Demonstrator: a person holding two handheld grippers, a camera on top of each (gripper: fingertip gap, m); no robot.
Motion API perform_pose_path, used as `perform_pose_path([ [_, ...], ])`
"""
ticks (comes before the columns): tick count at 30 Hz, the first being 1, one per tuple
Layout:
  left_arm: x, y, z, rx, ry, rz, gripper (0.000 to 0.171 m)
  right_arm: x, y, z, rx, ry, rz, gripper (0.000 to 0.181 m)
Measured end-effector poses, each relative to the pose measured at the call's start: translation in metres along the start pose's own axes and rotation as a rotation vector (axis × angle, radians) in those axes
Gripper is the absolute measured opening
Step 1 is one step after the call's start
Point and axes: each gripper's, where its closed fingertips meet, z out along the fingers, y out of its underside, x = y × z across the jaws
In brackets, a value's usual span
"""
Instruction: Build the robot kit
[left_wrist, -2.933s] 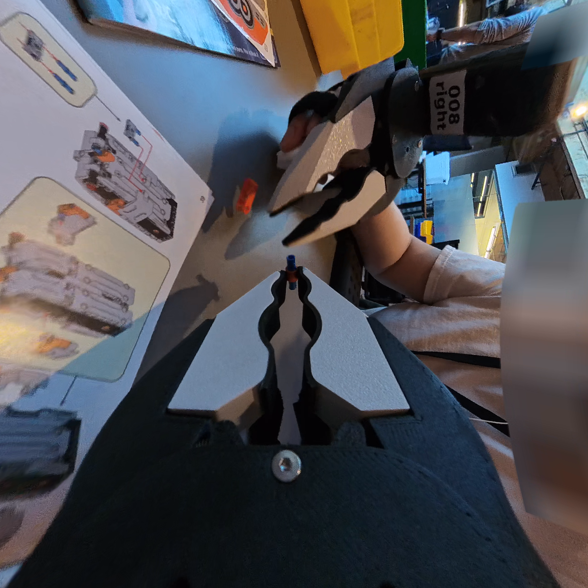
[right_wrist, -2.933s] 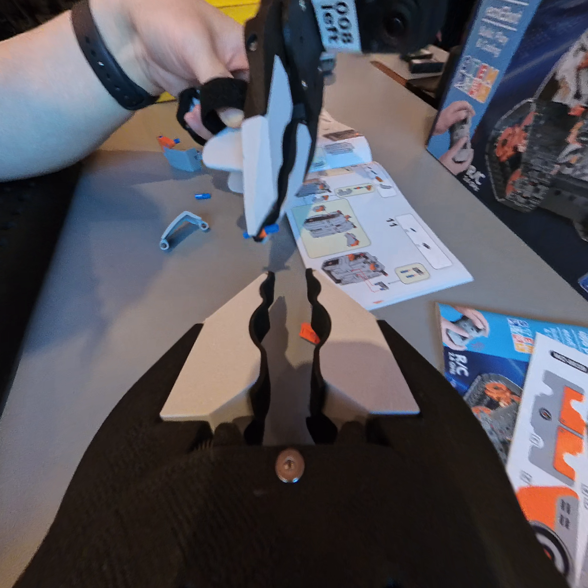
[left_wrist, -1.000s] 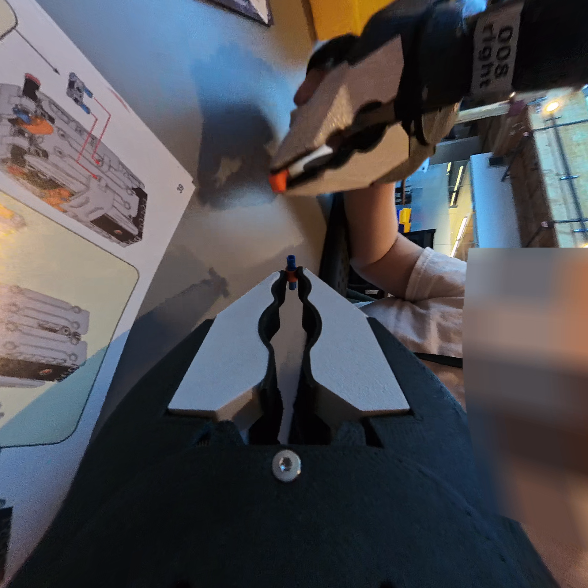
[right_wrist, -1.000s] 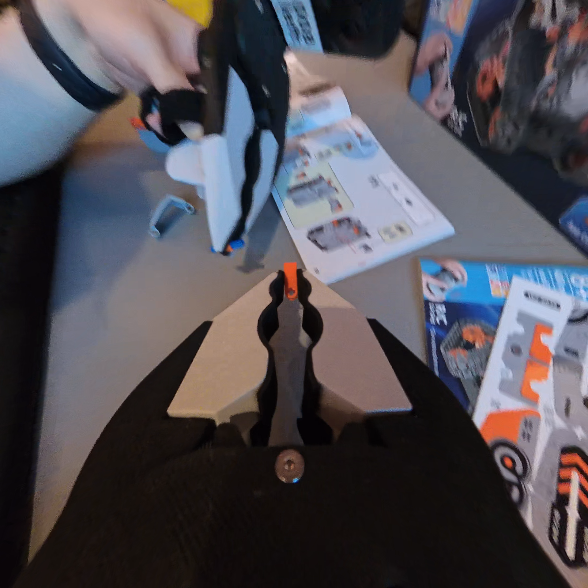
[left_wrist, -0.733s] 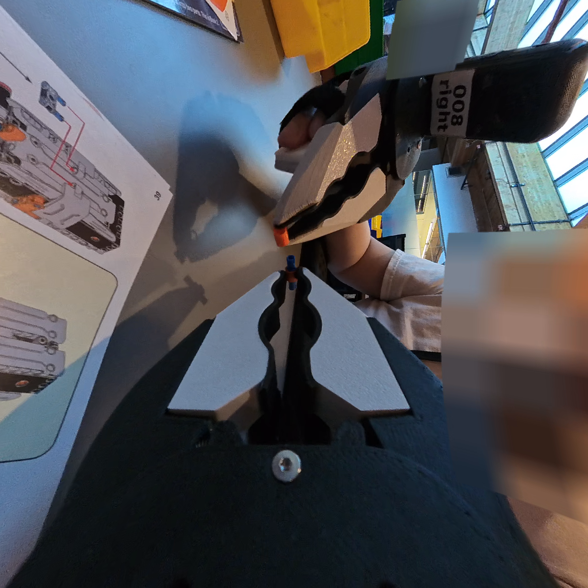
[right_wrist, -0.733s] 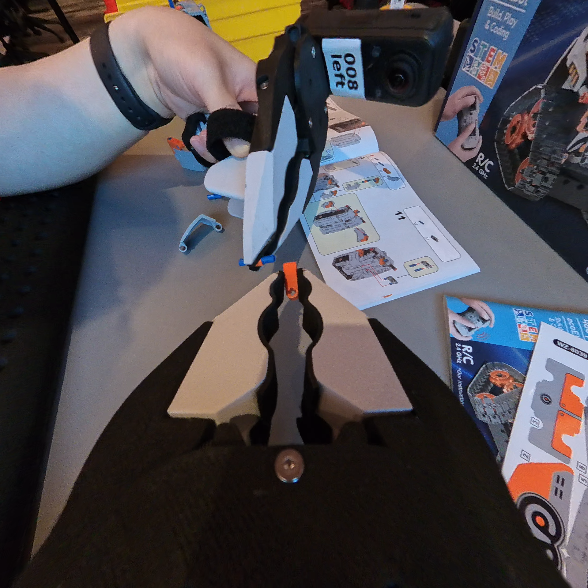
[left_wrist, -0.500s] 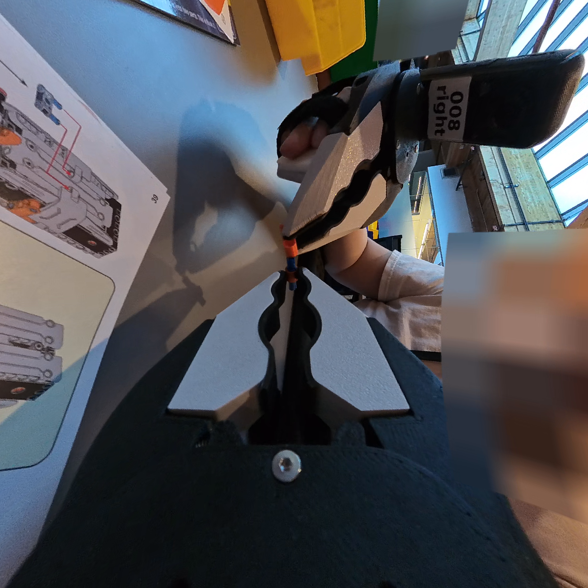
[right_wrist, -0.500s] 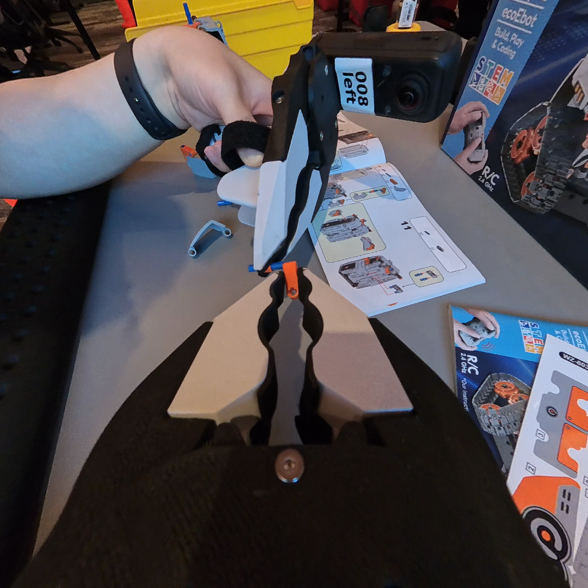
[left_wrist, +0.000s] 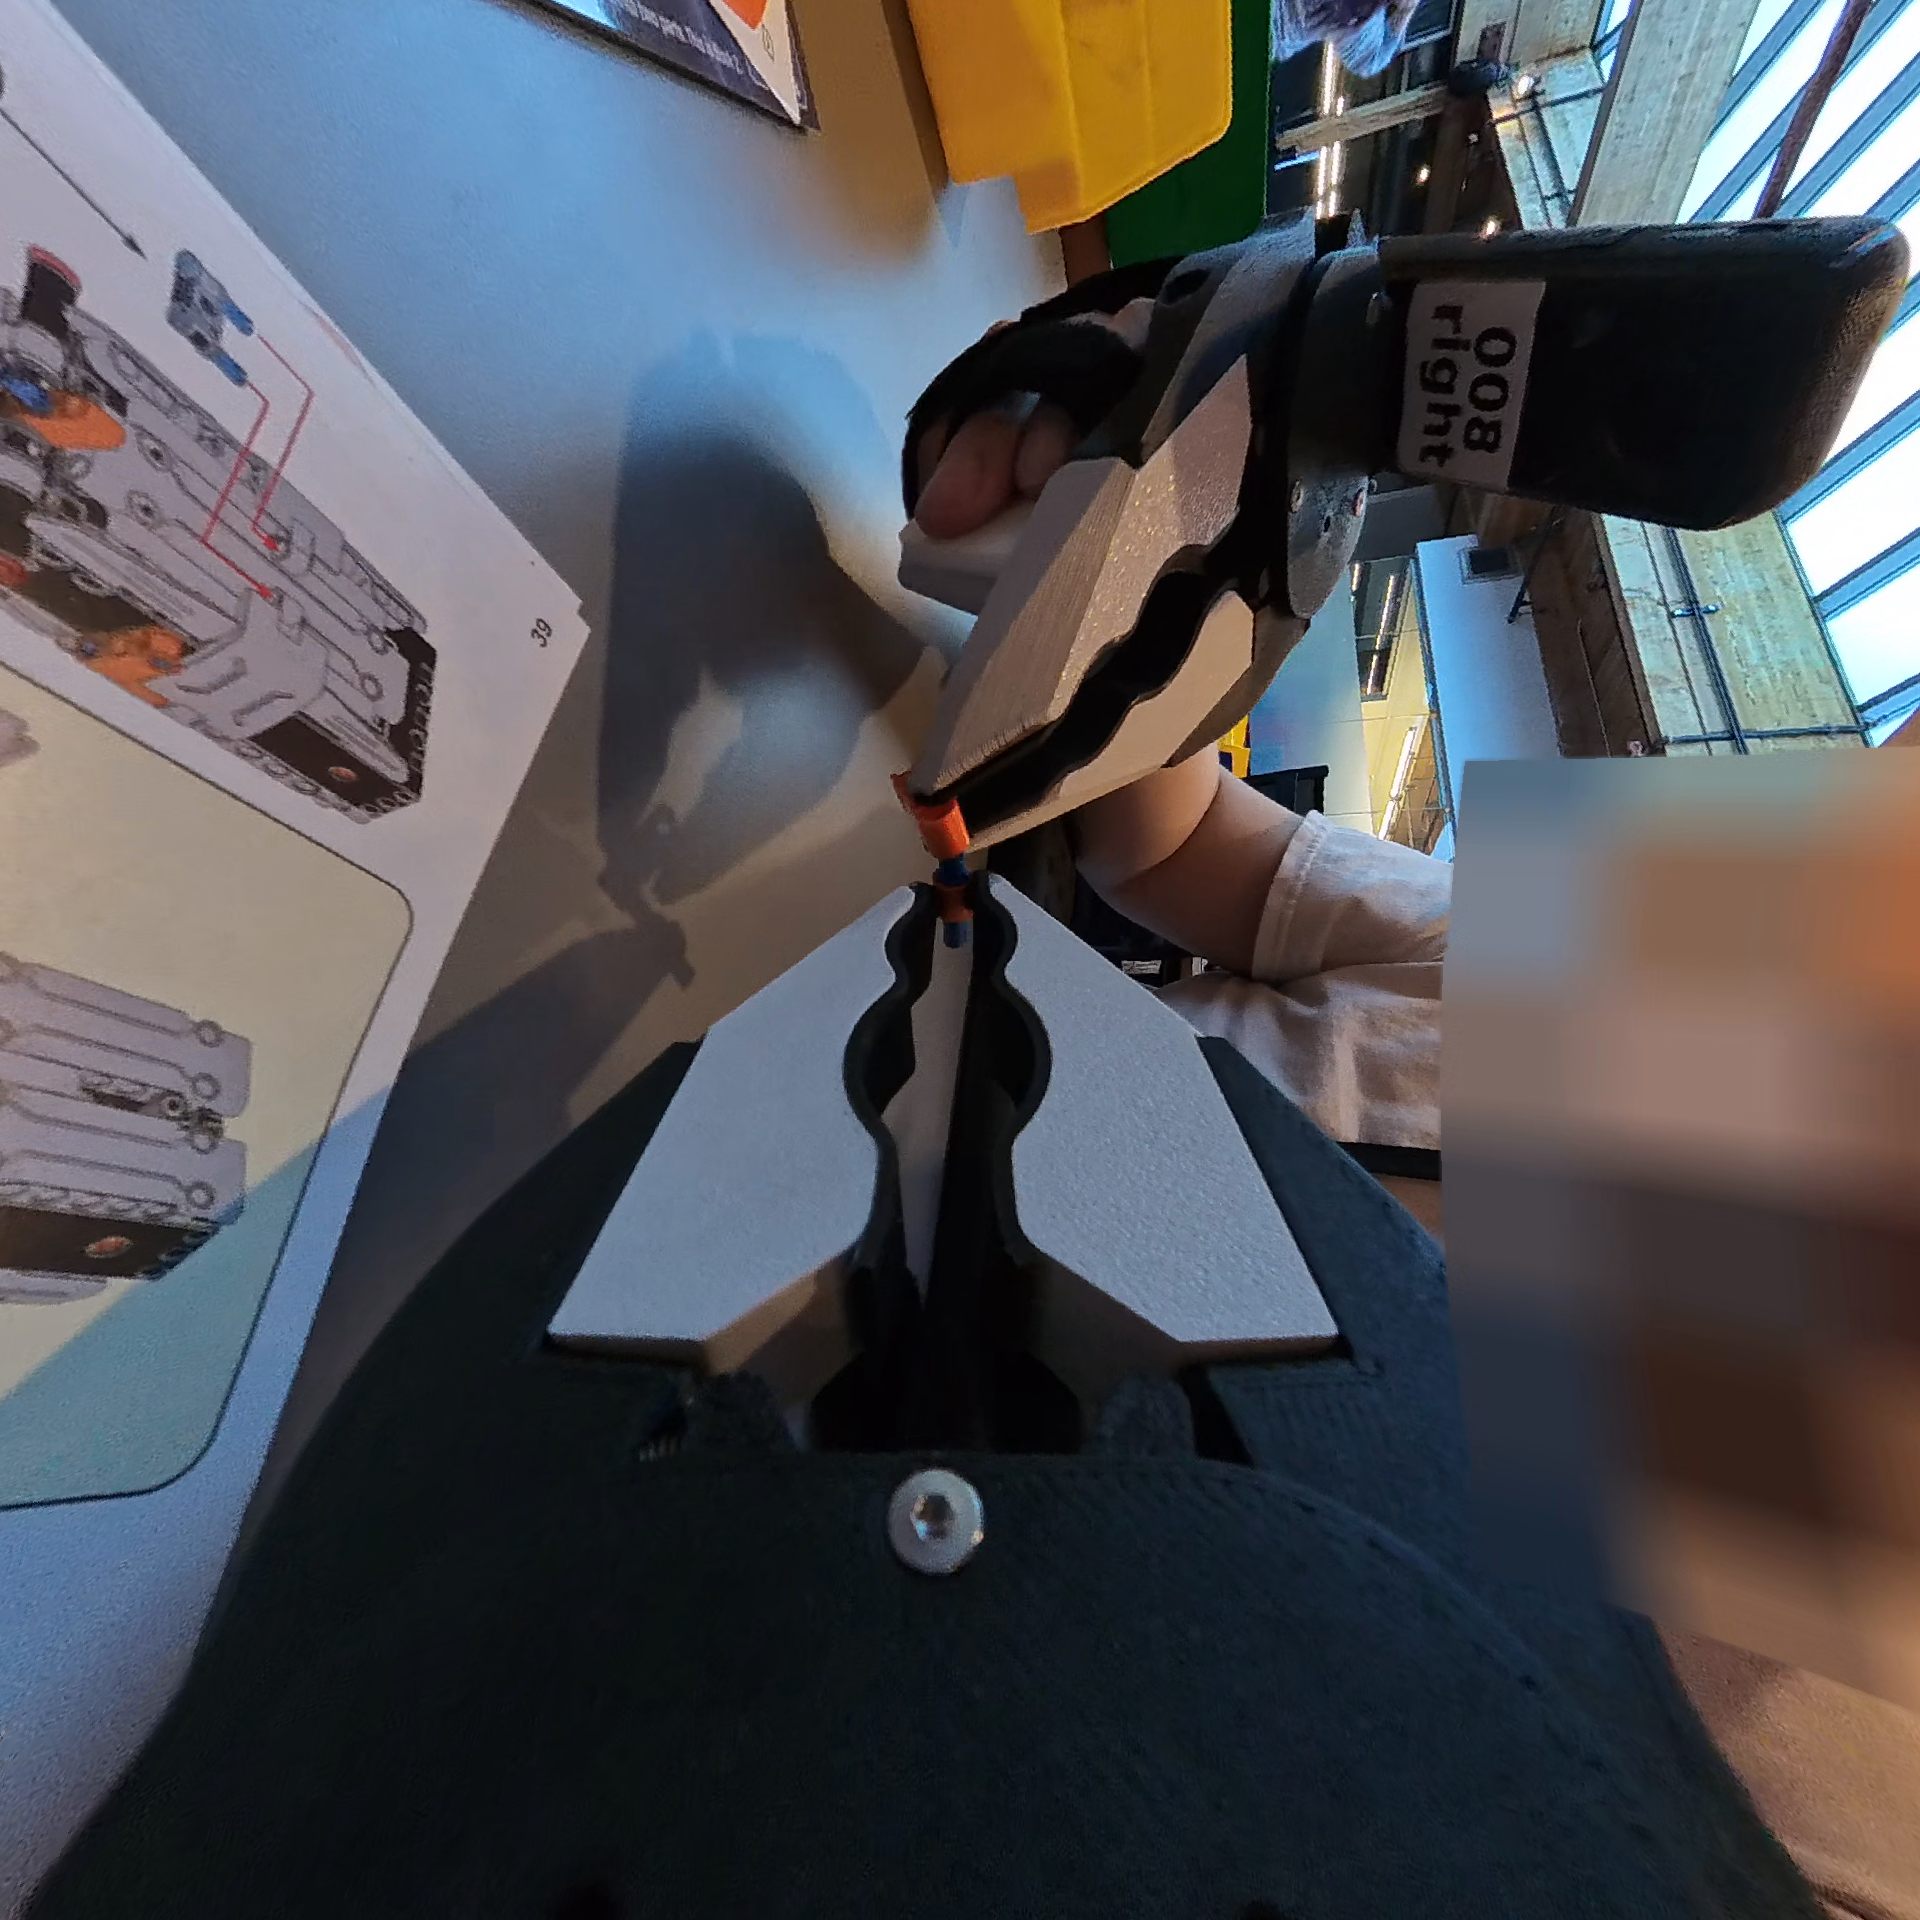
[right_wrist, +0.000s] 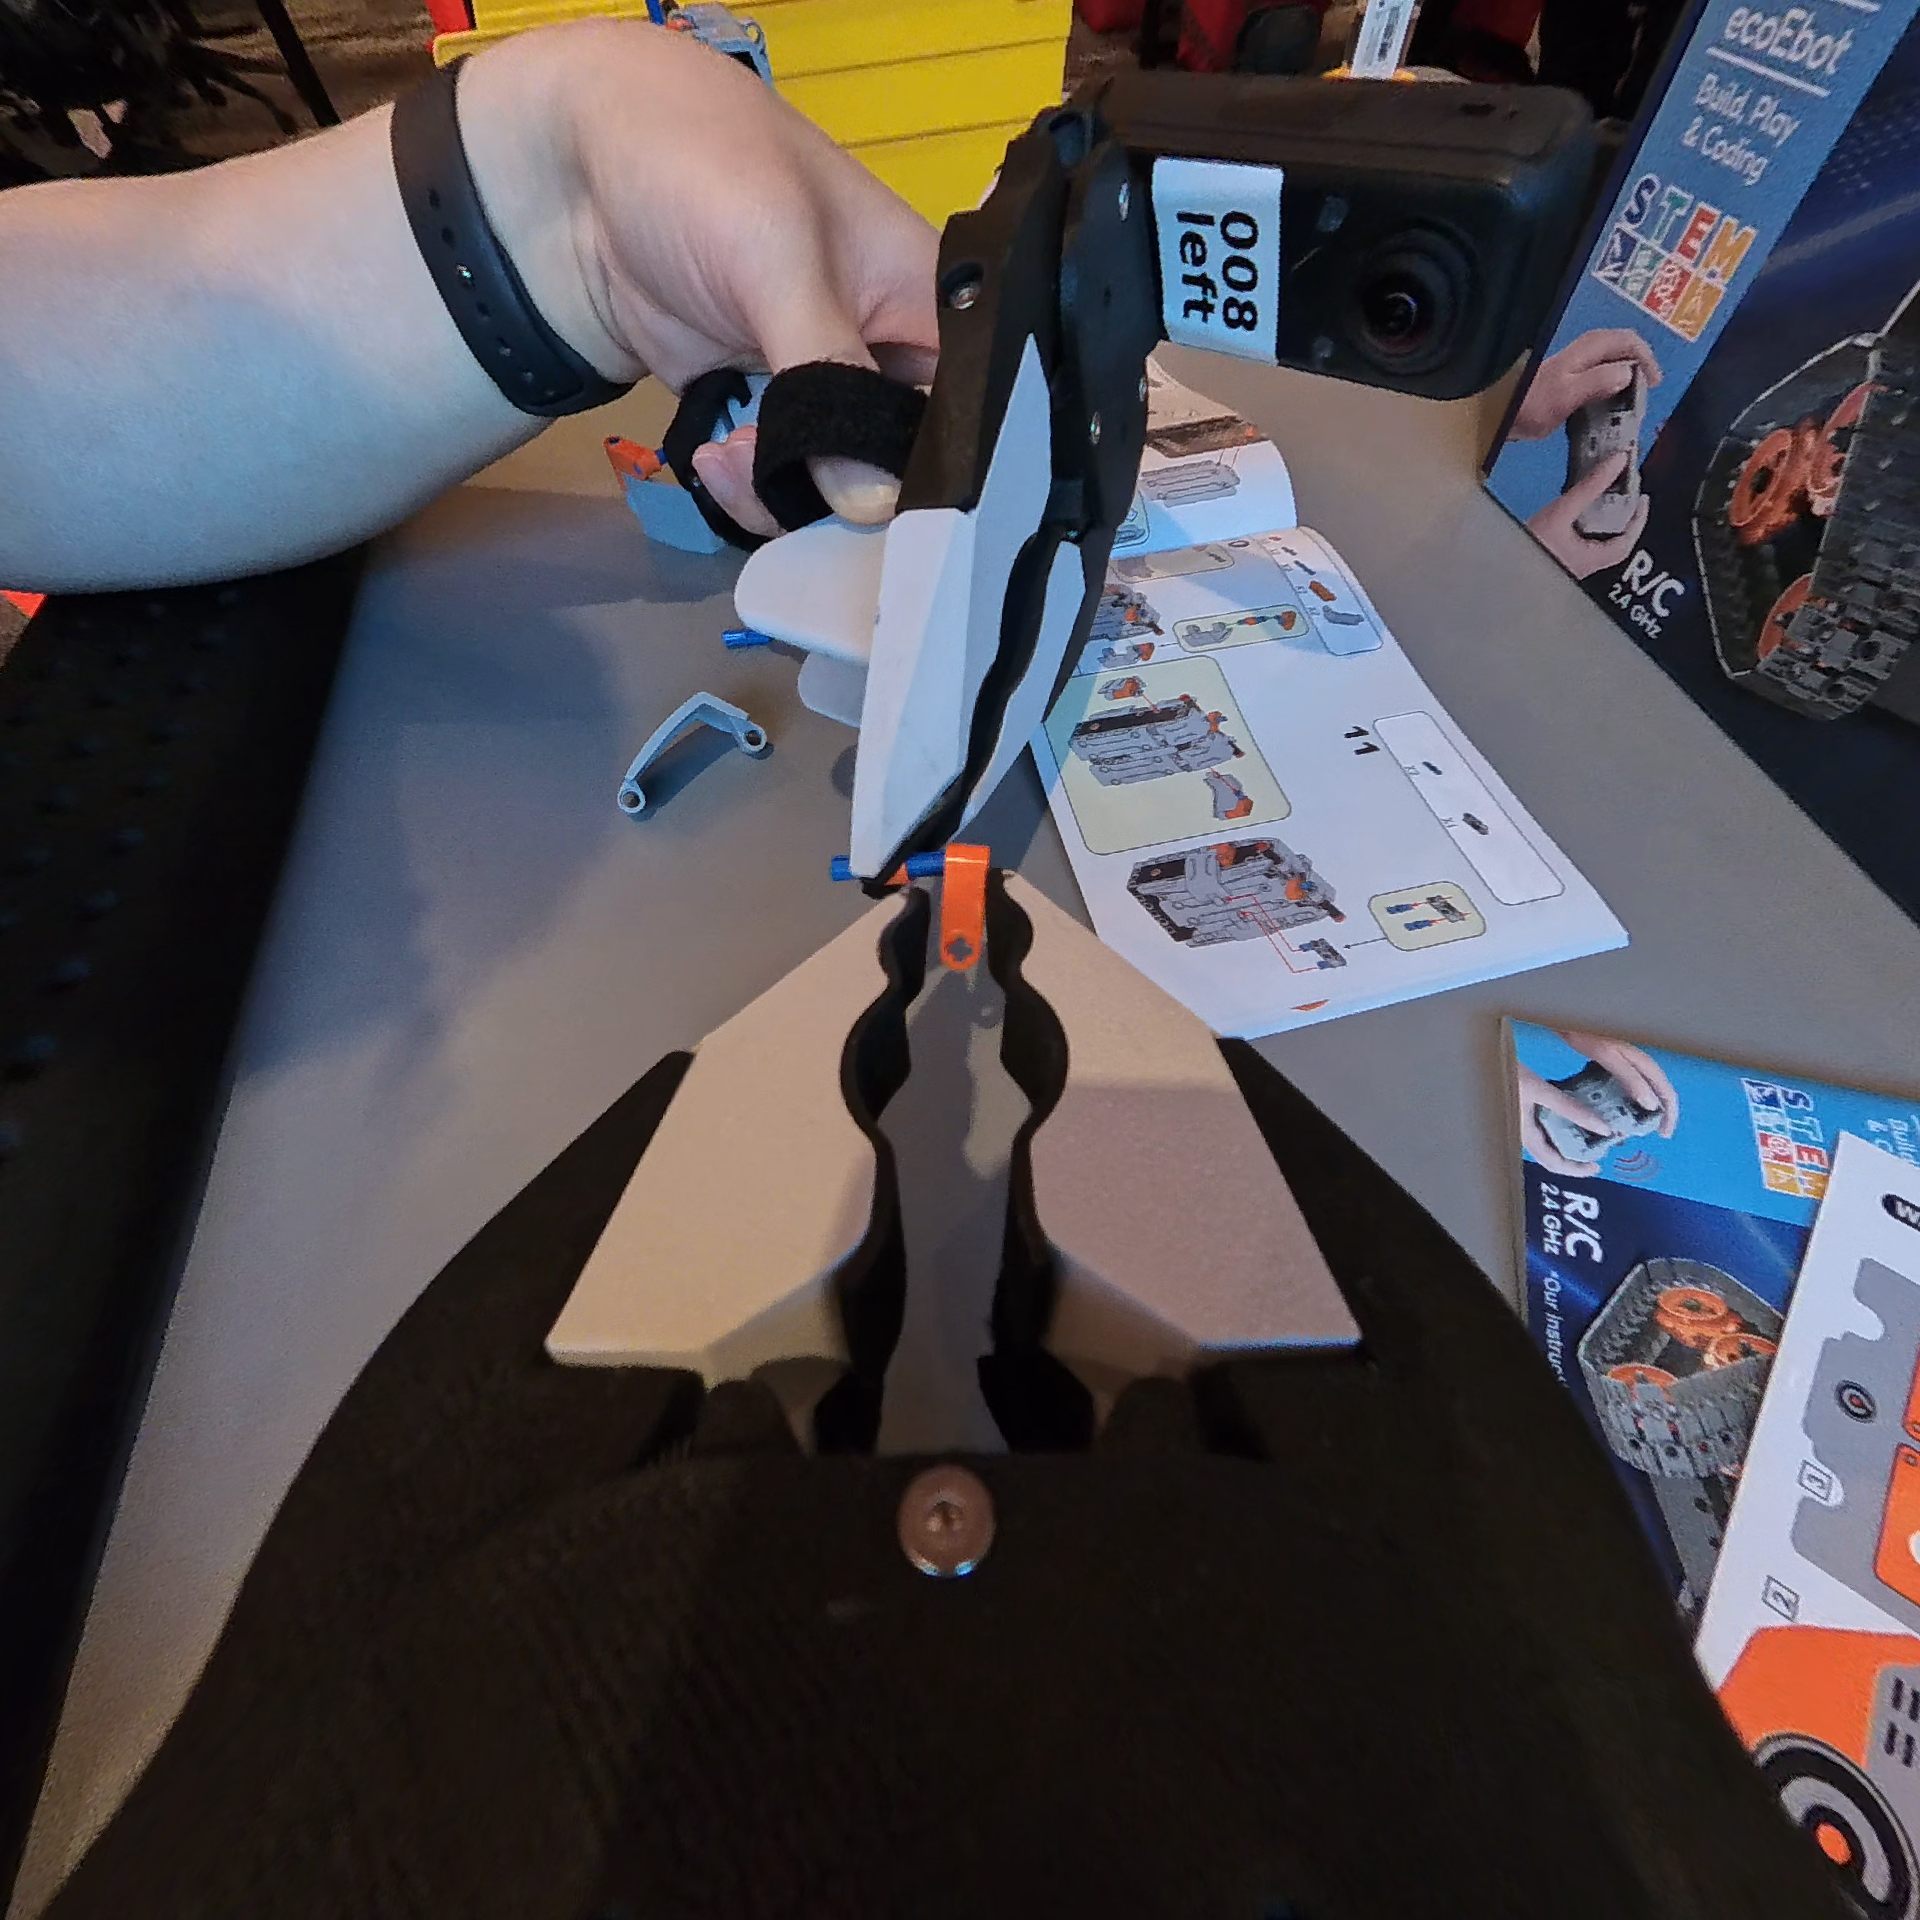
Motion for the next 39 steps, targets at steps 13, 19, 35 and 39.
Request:
perform_pose_path([
  [13, -0.001, 0.001, -0.001, -0.001, -0.014, -0.005, 0.005, -0.009, -0.003, 0.002, 0.027, -0.021, -0.085, 0.032],
  [19, -0.001, -0.001, -0.001, 0.01, -0.014, -0.007, 0.005, -0.008, -0.006, 0.003, 0.028, -0.012, -0.084, 0.035],
  [35, -0.002, -0.007, -0.001, 0.044, -0.018, -0.015, 0.005, 0.001, -0.006, 0.006, -0.018, 0.088, -0.146, 0.032],
  [39, -0.003, -0.009, -0.003, 0.06, -0.02, -0.018, 0.005, 0.003, -0.006, 0.006, -0.021, 0.112, -0.159, 0.031],
])
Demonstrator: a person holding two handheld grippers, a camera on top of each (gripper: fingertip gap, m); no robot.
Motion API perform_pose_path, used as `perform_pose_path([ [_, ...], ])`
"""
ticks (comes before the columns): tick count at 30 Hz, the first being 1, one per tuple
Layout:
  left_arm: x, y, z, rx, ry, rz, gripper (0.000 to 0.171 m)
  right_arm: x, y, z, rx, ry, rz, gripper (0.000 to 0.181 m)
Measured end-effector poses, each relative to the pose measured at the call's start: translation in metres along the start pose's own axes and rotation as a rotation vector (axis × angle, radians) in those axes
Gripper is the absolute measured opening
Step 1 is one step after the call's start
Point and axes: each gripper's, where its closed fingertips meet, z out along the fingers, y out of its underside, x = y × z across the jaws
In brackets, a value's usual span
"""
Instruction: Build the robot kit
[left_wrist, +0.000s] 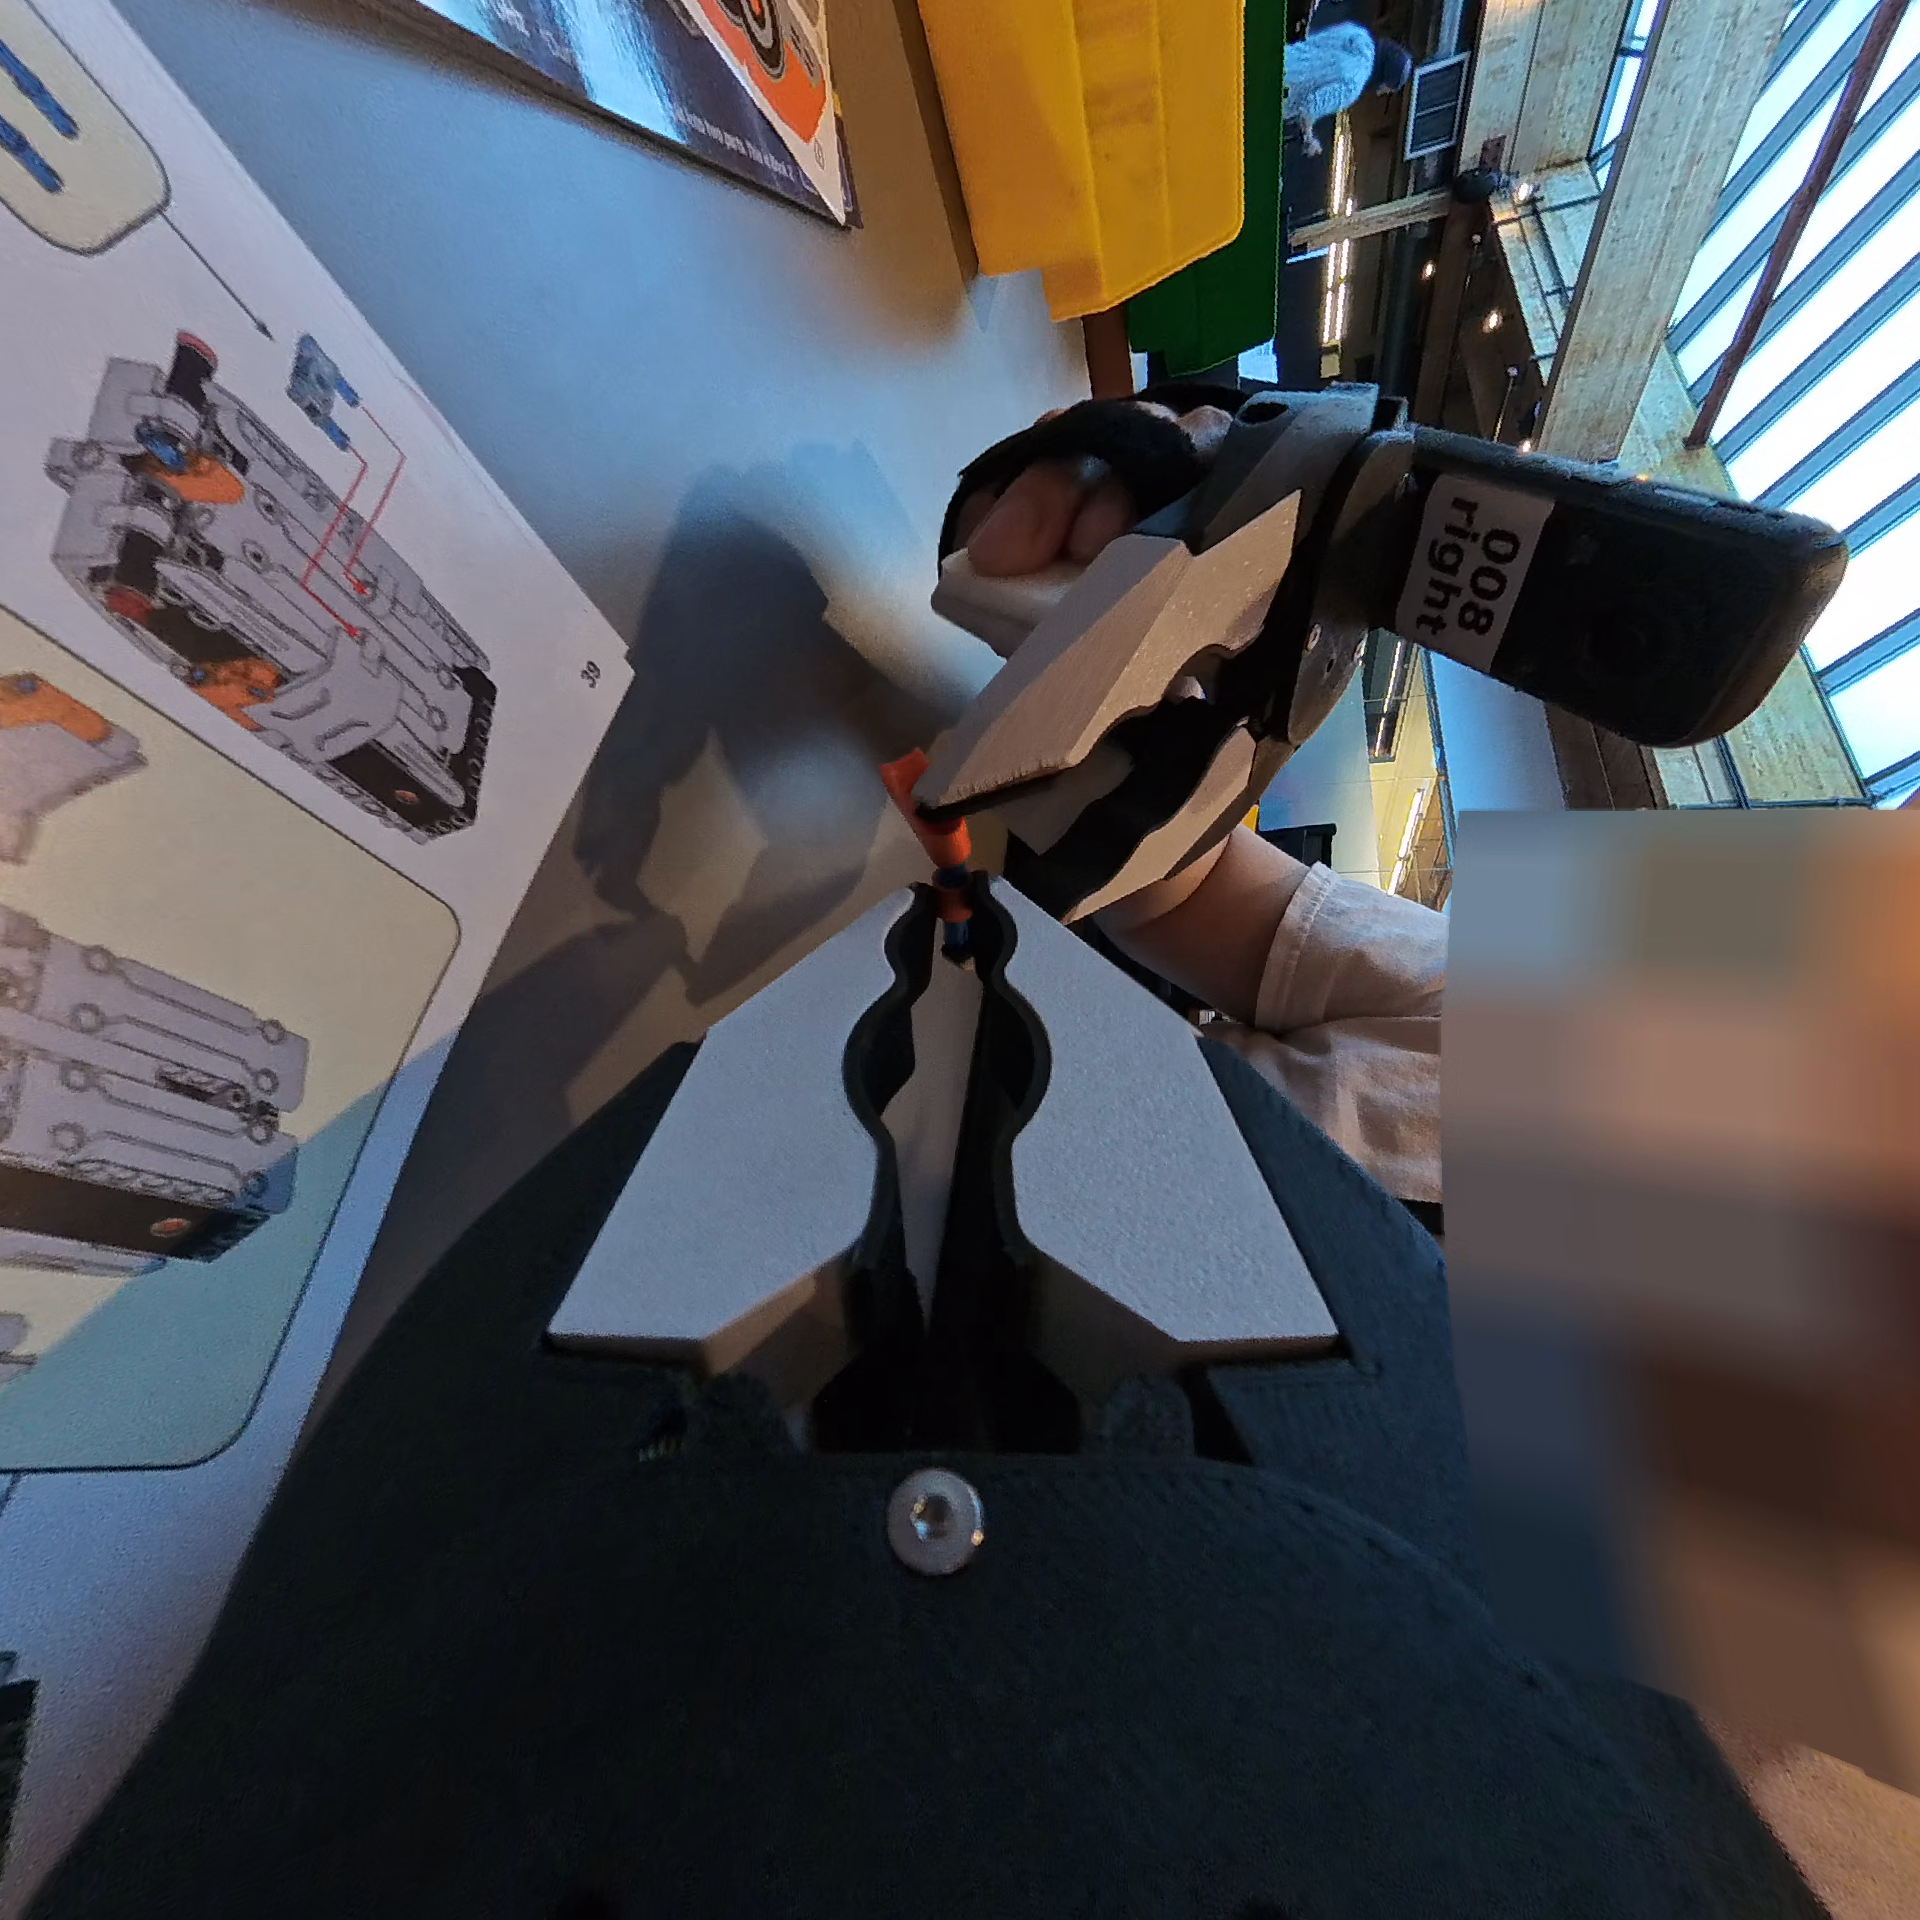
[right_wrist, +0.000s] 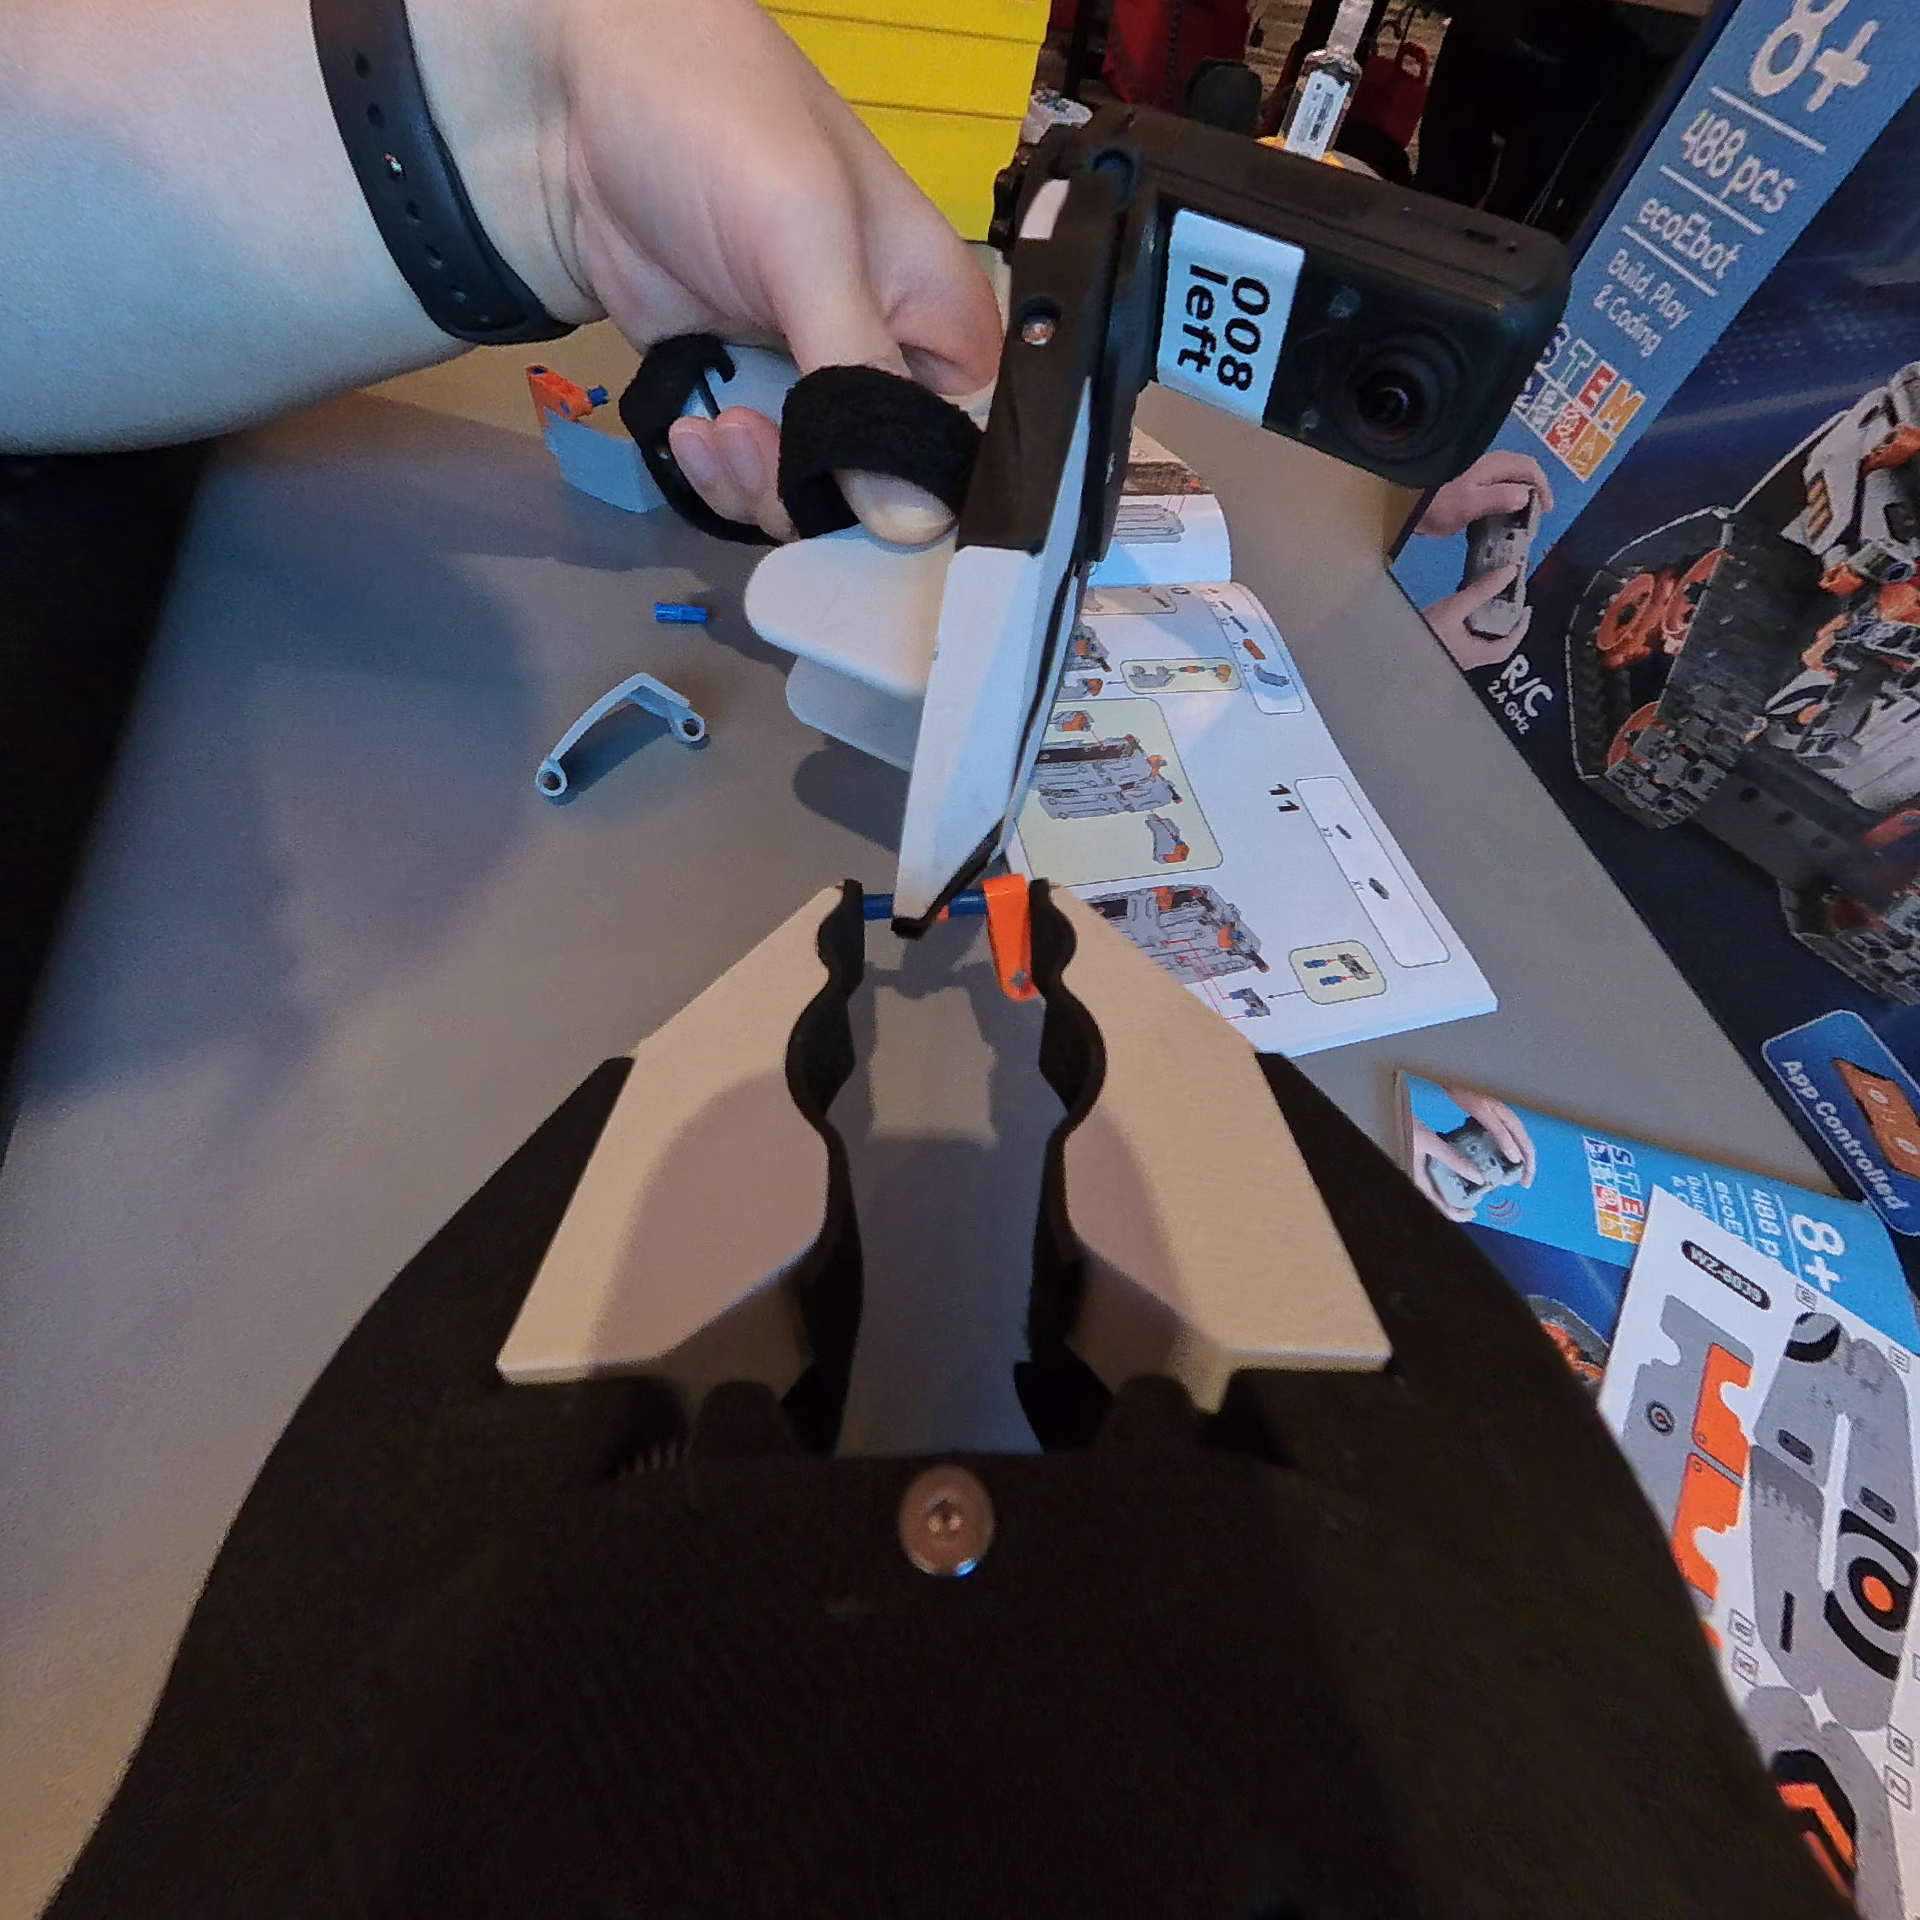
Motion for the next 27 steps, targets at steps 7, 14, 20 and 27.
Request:
perform_pose_path([
  [7, -0.0011, -0.0016, -0.0011, 0.012, -0.001, -0.005, 0.005, 0.0017, 0.0005, 0.0004, -0.012, 0.024, -0.028, 0.03],
  [14, -0.0018, -0.0008, -0.0002, 0.005, -0.012, 0.0, 0.005, 0.0009, 0.0013, 0.0005, -0.026, 0.029, -0.051, 0.03],
  [20, -0.0022, 0.0023, 0.0025, -0.016, -0.024, 0.007, 0.005, -0.0029, 0.0032, -0.0006, -0.022, 0.007, -0.075, 0.03],
  [27, -0.0025, 0.0044, 0.0038, -0.03, -0.041, 0.016, 0.005, -0.0053, 0.0034, -0.0004, -0.018, 0.0, -0.078, 0.03],
])
